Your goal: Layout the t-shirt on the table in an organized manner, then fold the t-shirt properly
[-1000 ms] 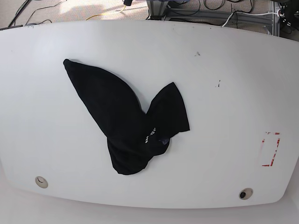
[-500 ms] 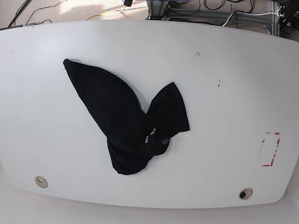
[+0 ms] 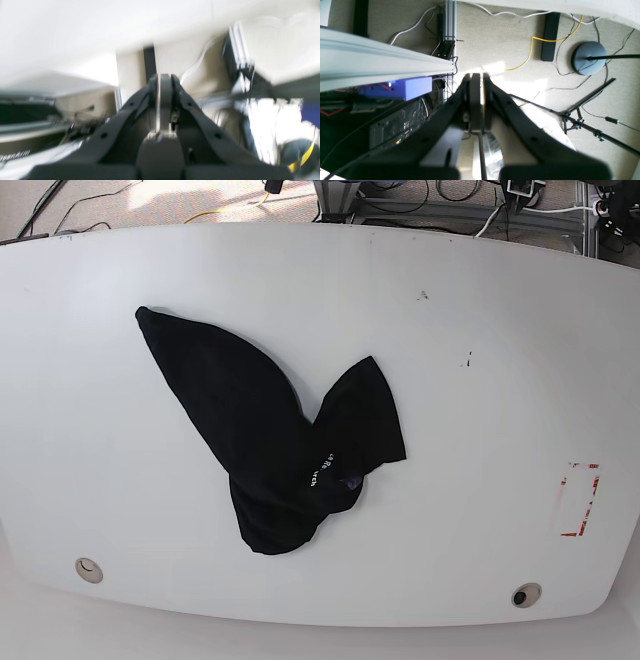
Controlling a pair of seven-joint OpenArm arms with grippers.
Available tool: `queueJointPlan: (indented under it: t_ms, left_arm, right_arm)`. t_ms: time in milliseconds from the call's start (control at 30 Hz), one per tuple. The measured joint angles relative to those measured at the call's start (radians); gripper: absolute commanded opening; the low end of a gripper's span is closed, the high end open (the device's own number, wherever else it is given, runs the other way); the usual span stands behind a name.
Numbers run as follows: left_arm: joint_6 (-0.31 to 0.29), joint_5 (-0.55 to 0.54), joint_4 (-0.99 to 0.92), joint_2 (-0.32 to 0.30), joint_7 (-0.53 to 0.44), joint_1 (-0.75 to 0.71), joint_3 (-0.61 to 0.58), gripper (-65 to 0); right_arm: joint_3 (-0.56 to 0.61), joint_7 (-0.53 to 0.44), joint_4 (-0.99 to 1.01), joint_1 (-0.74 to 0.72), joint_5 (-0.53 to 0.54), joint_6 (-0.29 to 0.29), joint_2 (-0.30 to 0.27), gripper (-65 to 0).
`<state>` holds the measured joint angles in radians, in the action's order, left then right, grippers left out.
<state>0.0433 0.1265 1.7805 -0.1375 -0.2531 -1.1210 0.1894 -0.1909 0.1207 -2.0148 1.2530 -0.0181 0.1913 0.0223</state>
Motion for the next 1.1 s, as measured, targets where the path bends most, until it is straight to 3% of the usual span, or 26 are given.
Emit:
queueJointPlan:
  t_ms: [300, 667, 1100]
  left_arm:
    - [0.001, -0.019, 0.049, -0.002, 0.003, 0.042, 0.0, -65.0]
    - [-0.001, -0.019, 0.049, -0.001, 0.006, 0.164, -0.002, -64.7]
    - [0.002, -0.022, 0.048, 0.004, 0.005, 0.293, -0.003, -64.6]
  right_arm:
    - [-0.09, -0.043, -0.001, -0.055, 0.0, 0.006, 0.0, -64.4]
    - [-0.158, -0.048, 0.0, -0.221, -0.001, 0.119, 0.007, -64.4]
    - [-0.168, -0.041, 0.0, -0.403, -0.002, 0.137, 0.004, -63.7]
